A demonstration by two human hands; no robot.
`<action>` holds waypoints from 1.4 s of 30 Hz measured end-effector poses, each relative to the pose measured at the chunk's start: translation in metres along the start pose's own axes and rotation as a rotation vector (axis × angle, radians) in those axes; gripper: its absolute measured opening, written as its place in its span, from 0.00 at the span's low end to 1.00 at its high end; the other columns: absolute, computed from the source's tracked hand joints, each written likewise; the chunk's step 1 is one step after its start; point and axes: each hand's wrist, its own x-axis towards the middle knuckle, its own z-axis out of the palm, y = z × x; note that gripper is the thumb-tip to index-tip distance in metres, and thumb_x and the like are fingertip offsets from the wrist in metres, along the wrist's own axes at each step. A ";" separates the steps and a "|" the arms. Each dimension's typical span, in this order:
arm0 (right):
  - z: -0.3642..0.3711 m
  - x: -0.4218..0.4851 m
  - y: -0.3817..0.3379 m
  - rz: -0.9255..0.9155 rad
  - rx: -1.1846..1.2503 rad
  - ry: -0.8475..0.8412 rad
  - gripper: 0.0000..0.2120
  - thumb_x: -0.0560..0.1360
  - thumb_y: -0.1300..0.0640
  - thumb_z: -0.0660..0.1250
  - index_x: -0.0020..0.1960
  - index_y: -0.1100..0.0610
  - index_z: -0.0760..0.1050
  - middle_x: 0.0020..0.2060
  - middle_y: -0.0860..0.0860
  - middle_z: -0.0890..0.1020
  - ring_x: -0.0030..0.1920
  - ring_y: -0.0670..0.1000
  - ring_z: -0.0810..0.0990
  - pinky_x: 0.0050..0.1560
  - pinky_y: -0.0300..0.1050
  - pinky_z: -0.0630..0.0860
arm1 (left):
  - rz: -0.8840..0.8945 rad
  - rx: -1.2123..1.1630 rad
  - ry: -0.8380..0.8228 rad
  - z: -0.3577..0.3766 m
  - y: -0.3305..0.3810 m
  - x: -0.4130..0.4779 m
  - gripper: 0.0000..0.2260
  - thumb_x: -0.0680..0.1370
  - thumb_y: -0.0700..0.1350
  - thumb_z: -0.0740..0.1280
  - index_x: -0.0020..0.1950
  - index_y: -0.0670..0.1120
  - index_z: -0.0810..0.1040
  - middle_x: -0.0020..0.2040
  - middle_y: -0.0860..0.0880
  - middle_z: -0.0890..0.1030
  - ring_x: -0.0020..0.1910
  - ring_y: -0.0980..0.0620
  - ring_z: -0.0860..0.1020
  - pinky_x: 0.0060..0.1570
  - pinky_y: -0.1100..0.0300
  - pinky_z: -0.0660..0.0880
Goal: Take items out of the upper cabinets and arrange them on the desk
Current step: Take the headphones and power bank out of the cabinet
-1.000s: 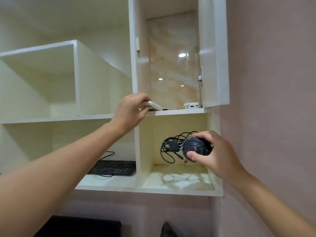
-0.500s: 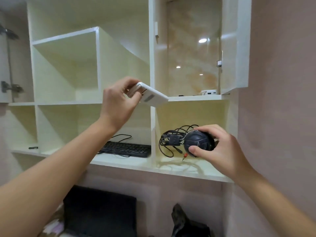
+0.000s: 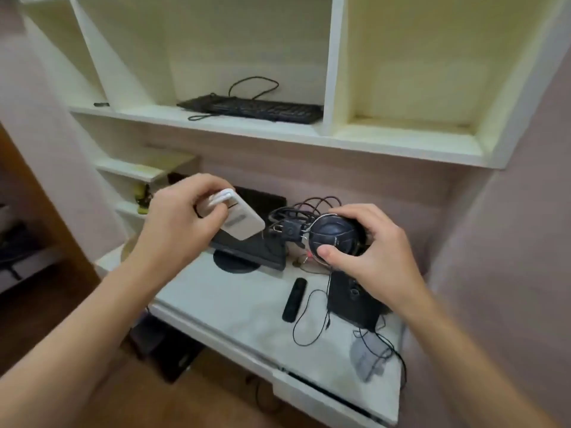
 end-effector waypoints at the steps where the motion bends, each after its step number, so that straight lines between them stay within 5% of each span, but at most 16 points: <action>1: 0.013 -0.016 0.009 0.034 0.010 -0.027 0.22 0.66 0.53 0.81 0.58 0.47 0.80 0.56 0.40 0.79 0.59 0.44 0.79 0.59 0.40 0.75 | -0.068 -0.003 -0.021 0.007 -0.009 -0.027 0.10 0.76 0.36 0.71 0.53 0.49 0.82 0.46 0.58 0.82 0.47 0.61 0.79 0.45 0.60 0.77; 8: 0.091 -0.143 0.061 0.307 0.057 -0.157 0.24 0.65 0.53 0.81 0.59 0.47 0.80 0.57 0.37 0.77 0.60 0.40 0.76 0.58 0.41 0.76 | -0.713 -0.227 -0.154 0.053 -0.050 -0.203 0.11 0.76 0.36 0.69 0.46 0.53 0.83 0.44 0.59 0.84 0.43 0.58 0.80 0.40 0.63 0.75; 15: 0.141 -0.209 0.070 0.478 0.096 -0.229 0.23 0.65 0.55 0.82 0.58 0.49 0.80 0.57 0.39 0.78 0.60 0.42 0.78 0.59 0.44 0.77 | -0.978 -0.408 -0.222 0.056 -0.059 -0.276 0.10 0.76 0.32 0.68 0.45 0.47 0.83 0.43 0.52 0.84 0.41 0.58 0.80 0.40 0.70 0.73; 25: 0.244 -0.149 0.035 0.415 0.066 -0.337 0.23 0.65 0.55 0.82 0.58 0.46 0.80 0.57 0.37 0.77 0.59 0.38 0.76 0.57 0.29 0.71 | -1.062 -0.388 -0.228 0.003 -0.142 -0.292 0.11 0.75 0.34 0.73 0.45 0.52 0.82 0.42 0.55 0.83 0.42 0.55 0.81 0.38 0.67 0.75; 31: 0.316 -0.098 0.014 0.351 0.074 -0.340 0.23 0.66 0.54 0.81 0.60 0.47 0.80 0.58 0.38 0.77 0.60 0.37 0.76 0.59 0.37 0.74 | -1.106 -0.358 -0.254 -0.025 -0.212 -0.296 0.11 0.74 0.37 0.74 0.43 0.55 0.81 0.41 0.54 0.83 0.40 0.52 0.80 0.37 0.61 0.74; 42: 0.342 -0.108 0.027 0.520 0.007 -0.213 0.25 0.65 0.56 0.82 0.60 0.48 0.80 0.59 0.40 0.77 0.61 0.40 0.77 0.62 0.39 0.74 | -0.955 -0.376 -0.458 -0.010 -0.288 -0.247 0.10 0.75 0.38 0.73 0.43 0.54 0.80 0.42 0.59 0.82 0.42 0.58 0.80 0.39 0.69 0.73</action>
